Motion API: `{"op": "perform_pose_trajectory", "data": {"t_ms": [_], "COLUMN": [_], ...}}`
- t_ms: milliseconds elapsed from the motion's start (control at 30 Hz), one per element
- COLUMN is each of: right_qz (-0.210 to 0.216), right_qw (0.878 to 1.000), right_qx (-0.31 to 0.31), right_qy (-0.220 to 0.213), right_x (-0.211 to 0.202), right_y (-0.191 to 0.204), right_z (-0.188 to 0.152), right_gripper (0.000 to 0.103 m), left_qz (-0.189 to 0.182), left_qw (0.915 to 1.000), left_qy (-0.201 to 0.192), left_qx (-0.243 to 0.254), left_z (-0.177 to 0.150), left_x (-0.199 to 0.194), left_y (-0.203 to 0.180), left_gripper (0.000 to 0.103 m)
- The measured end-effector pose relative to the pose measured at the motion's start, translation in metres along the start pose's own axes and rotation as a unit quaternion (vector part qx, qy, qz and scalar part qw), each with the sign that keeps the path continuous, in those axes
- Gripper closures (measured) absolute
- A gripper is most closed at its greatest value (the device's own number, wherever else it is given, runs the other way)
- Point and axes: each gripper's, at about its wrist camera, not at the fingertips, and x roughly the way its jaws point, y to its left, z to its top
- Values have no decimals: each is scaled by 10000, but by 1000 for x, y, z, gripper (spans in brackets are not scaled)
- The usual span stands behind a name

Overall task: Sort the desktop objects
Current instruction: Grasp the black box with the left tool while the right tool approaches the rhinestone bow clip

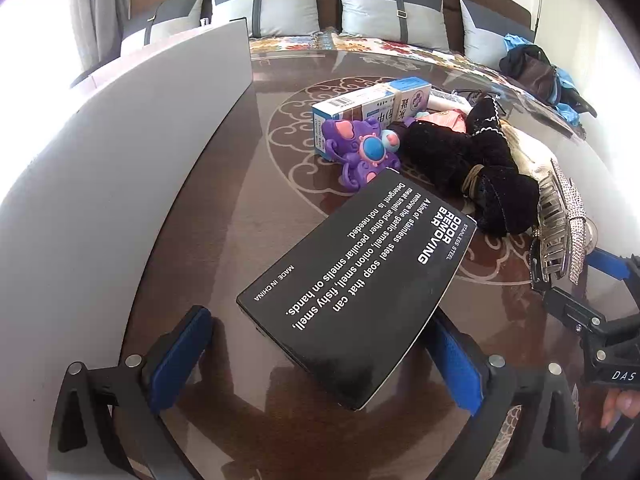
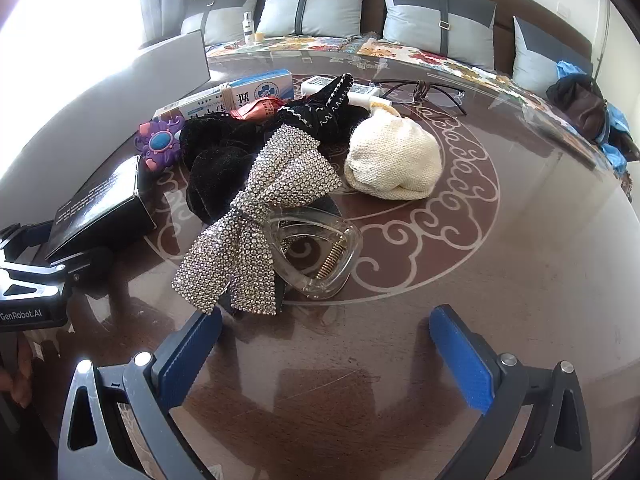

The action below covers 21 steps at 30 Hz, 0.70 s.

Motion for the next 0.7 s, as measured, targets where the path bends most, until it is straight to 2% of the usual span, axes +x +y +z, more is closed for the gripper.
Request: {"op": "perform_pose_trajectory", "data": {"t_ms": [700], "right_qz": [-1], "right_qw": [10000], "right_qx": [1], "right_qy": [2], "right_x": [1], "right_y": [0], "right_z": [0], "right_gripper": [0], "left_qz": [24], "left_qw": [10000], "left_qy": [-38], "left_qx": [-25], "left_z": [1], "left_x": [1], "left_y": [-1], "left_gripper": [0]}}
